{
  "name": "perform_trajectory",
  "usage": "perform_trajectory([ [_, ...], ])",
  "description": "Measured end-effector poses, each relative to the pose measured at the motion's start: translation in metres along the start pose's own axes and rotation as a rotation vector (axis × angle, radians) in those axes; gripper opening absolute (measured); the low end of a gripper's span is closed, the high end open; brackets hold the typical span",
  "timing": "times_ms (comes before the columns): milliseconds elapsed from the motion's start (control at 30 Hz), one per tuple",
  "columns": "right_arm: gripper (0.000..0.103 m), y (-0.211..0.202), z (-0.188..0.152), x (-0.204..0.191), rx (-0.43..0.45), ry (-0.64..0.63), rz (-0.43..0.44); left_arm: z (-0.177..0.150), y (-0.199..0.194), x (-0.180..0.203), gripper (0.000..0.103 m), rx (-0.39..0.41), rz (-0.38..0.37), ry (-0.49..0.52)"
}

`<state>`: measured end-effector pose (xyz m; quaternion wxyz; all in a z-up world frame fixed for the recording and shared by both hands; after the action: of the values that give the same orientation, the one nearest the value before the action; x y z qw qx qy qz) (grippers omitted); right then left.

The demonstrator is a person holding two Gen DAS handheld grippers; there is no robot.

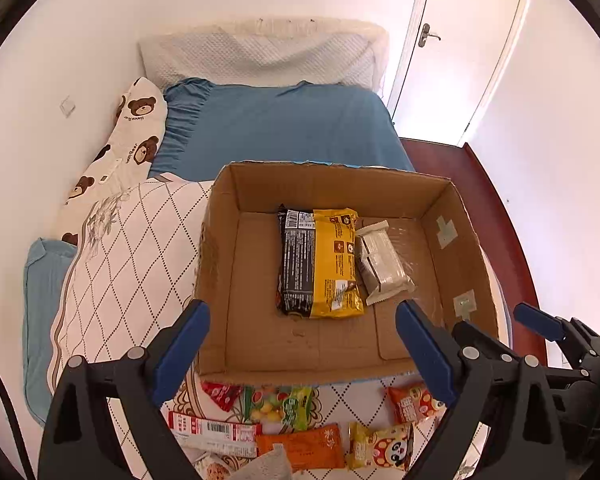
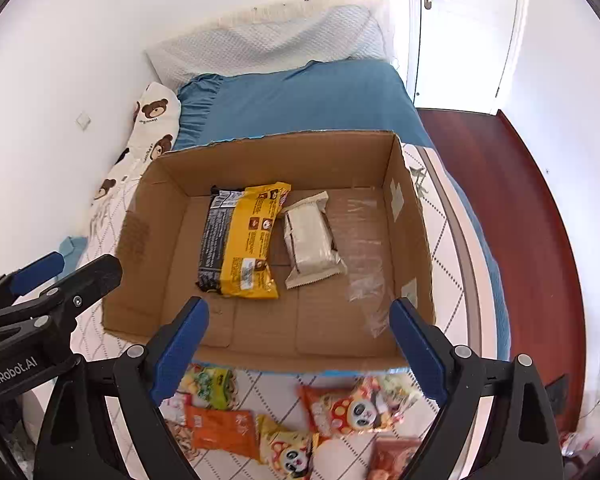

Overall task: Organize snacks
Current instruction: 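Lift both tools out of the box back toward the snacks, then grasp the nizz cookie pack with the left tool while the right grasps the orange packet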

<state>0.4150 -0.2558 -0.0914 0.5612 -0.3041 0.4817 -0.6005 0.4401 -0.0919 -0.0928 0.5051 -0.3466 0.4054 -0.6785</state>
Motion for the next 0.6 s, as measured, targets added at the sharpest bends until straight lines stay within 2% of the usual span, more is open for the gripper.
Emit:
perform_trajectory([
  [133, 0.094, -0.002, -0.030, 0.003, -0.054, 0.040, 0.051, -0.025, -0.009, -0.010, 0.095, -0.002, 0.025, 0.020],
  [267, 0.094, 0.013, -0.074, 0.003, -0.144, 0.080, 0.097, -0.072, 0.004, -0.034, 0.095, -0.061, 0.108, 0.058],
  [367, 0.094, 0.031, -0.116, -0.002, -0.231, 0.114, 0.130, -0.120, 0.029, -0.055, 0.095, -0.167, 0.158, 0.091],
  [467, 0.094, 0.052, -0.155, -0.015, -0.326, 0.117, 0.156, -0.171, 0.059, -0.075, 0.095, -0.306, 0.197, 0.118],
  [533, 0.094, 0.066, -0.178, -0.022, -0.385, 0.144, 0.177, -0.202, 0.076, -0.092, 0.095, -0.418, 0.163, 0.060],
  [600, 0.094, 0.083, -0.196, -0.030, -0.454, 0.198, 0.229, -0.229, 0.092, -0.115, 0.095, -0.512, 0.104, -0.087],
])
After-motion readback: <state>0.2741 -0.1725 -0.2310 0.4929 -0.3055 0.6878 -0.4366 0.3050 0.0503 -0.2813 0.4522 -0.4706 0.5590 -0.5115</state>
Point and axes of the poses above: each gripper's, at about its wrist camera, not at the fingertips, and y roughly the way its jaws point, x to its right, z to its top, the point moved 5 cm from there along y, roughly the way its jaws point, and after that the axes turned 5 degrees about -x, right-handed, at the moved point
